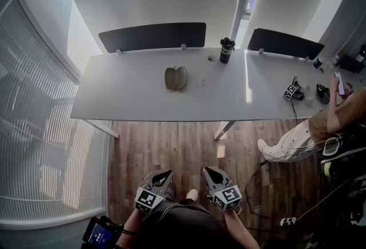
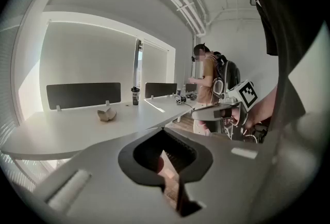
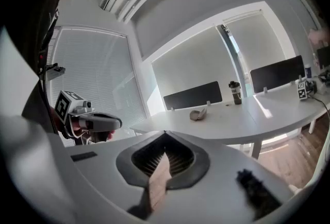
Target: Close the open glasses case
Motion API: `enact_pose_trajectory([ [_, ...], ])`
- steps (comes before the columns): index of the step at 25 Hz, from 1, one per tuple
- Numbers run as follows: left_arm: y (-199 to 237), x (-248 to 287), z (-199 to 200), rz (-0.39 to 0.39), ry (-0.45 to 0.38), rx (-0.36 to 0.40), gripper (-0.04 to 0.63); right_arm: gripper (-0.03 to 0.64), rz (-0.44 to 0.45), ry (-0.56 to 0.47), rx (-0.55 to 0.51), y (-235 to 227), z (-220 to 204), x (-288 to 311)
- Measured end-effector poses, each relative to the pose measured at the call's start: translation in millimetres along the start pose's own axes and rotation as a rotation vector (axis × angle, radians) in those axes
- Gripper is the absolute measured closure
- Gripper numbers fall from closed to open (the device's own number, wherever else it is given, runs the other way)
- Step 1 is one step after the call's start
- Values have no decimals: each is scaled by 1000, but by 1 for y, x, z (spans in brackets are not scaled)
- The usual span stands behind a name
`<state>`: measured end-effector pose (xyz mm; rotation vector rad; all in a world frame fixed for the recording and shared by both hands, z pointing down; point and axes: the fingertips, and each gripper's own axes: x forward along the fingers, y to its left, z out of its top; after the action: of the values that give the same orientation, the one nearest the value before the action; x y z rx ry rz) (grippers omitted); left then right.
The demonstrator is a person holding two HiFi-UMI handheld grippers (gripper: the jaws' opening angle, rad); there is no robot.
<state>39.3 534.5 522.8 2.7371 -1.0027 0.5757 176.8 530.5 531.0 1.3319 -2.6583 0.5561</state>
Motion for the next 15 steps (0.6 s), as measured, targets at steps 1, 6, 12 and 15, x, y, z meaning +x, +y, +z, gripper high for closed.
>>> enact_pose_trajectory([
  [1, 8, 4, -1, 7, -13, -14, 589, 618, -1, -3, 5, -4, 3, 6],
  [6, 50, 26, 3, 5, -32, -61, 589, 618, -2, 6, -9, -17, 23, 53],
  [12, 123, 84, 16, -62, -73, -84, 589, 618, -55, 45, -14, -49, 50, 120],
  [15, 170, 109, 35, -80, -89, -83, 589, 618, -73, 45, -2, -65, 71, 159],
])
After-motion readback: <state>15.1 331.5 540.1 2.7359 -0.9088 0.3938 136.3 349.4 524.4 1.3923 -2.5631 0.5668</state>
